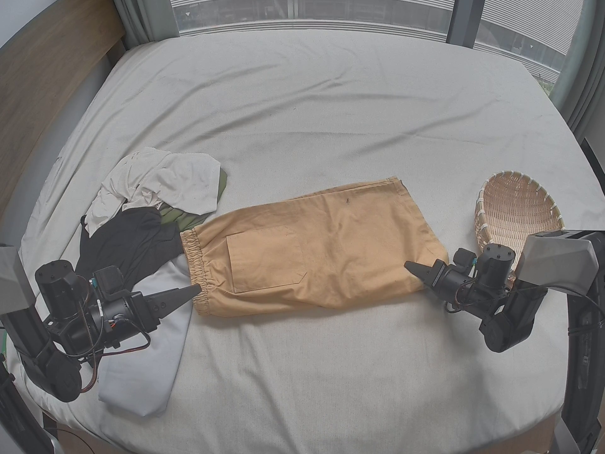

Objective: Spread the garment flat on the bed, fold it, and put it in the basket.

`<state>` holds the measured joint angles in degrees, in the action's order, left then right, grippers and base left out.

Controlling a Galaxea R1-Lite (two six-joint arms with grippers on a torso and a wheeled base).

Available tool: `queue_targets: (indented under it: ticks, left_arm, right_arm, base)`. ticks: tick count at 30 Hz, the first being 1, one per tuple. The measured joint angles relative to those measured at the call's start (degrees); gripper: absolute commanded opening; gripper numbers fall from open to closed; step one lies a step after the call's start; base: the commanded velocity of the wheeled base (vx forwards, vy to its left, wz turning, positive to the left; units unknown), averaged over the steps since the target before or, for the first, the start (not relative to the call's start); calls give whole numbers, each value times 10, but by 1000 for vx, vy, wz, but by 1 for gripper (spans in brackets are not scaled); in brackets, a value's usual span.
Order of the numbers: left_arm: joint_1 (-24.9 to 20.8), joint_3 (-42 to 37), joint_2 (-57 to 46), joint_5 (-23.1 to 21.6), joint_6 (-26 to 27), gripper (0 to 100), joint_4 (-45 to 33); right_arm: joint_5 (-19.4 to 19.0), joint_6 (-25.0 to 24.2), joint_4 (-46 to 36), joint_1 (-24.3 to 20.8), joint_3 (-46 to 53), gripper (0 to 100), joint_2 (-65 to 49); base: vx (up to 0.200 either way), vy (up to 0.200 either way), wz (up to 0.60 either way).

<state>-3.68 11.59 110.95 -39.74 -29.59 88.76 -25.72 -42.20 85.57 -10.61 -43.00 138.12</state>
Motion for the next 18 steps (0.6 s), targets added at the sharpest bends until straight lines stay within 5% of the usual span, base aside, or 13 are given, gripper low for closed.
queue_targets:
  ticks: [18]
  left_arm:
    - [-2,0,0,0,1,100,0]
  right_arm:
    - [3,106,23,-13,143,0,-35]
  base:
    - [0,0,0]
